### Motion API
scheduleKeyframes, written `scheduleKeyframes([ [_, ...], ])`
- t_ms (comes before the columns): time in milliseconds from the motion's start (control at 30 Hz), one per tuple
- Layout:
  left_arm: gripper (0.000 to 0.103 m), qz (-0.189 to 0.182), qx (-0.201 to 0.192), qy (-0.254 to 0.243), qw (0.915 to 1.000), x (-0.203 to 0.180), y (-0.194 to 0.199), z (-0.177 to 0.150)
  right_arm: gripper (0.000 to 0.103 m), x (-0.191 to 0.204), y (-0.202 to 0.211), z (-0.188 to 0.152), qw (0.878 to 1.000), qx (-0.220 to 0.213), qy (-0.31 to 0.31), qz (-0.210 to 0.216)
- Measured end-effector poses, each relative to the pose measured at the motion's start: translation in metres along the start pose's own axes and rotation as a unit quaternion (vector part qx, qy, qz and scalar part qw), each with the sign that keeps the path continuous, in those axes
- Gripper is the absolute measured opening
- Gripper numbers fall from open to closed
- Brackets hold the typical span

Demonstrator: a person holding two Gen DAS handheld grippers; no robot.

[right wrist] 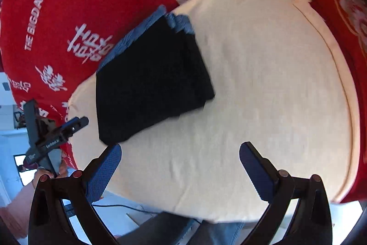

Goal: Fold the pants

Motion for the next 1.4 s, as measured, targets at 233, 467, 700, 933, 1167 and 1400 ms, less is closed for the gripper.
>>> scheduleKeyframes([
  [233,0.103,-0.044,-0.004,0.011,0.9990,0.011,-0.035,0.024,0.103,-0.002,-0.039,0.065,0.997,0.020,0.047,0.062],
  [467,0.103,-0.124,0.000,0.015,0.9922,0.017,-0.074,0.026,0.103,0.000,-0.092,0.095,0.985,0.057,0.085,0.141],
  [700,0.089,-0.177,-0.005,0.039,0.9835,-0.002,-0.089,0.034,0.062,0.006,-0.119,0.104,0.982,0.079,0.050,0.163],
  [933,0.061,-0.174,-0.033,0.042,0.9833,-0.016,-0.047,0.024,0.042,0.028,-0.090,0.093,0.972,0.088,0.039,0.214],
  [1167,0.063,-0.135,-0.036,0.054,0.9888,-0.018,0.006,-0.023,0.040,0.046,-0.057,0.043,0.959,0.107,0.019,0.263],
  [1400,0.085,-0.069,-0.008,0.062,0.9957,0.008,-0.037,-0.087,0.047,0.032,-0.084,-0.018,0.970,0.120,0.031,0.211],
])
Point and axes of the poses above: each gripper's, at about its wrist camera, not at the fingertips, and y roughly against the way its jaws point, x to its left, z to its top, the point moved 10 cm from there along -y, roughly the way its jaws point, and after that the axes turned 1 degree about y, right-handed, at the moved point
